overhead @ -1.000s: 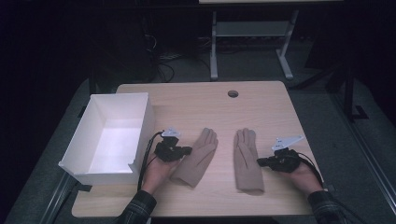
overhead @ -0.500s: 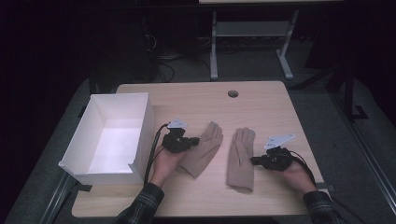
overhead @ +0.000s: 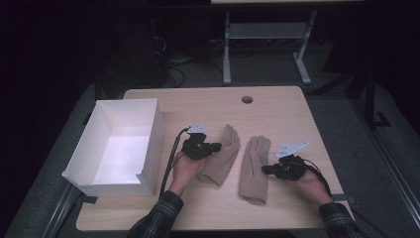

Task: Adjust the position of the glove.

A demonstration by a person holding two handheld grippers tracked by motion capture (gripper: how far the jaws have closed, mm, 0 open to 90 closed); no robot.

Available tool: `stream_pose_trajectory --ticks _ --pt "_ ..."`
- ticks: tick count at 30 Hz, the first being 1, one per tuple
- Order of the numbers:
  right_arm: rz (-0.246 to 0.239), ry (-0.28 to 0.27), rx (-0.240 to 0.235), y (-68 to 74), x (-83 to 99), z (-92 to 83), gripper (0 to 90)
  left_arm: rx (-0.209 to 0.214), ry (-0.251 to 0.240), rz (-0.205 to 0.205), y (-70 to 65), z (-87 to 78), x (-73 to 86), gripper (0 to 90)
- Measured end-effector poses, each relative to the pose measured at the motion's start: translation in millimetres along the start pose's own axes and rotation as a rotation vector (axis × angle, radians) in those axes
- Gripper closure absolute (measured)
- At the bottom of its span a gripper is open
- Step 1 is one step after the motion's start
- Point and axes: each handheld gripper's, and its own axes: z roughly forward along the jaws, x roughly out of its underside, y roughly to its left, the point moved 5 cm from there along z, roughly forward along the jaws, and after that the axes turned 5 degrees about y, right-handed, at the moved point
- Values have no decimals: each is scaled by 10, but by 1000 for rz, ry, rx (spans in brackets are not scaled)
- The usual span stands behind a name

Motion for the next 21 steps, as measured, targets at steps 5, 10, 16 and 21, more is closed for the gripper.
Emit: stream_pose_trajectory --ticks 5,10,16,21 --pt "-14 7 -2 38 -25 42 898 20 -1 8 -72 -2 -25 895" --pt "-26 4 8 44 -48 26 898 39 -10 19 -139 -31 -41 895" --pt "32 -15 51 -104 14 -87 898 59 -26 24 -178 -63 -77 895" --pt "25 14 54 -80 11 -4 898 72 -30 32 -251 -42 -91 895"
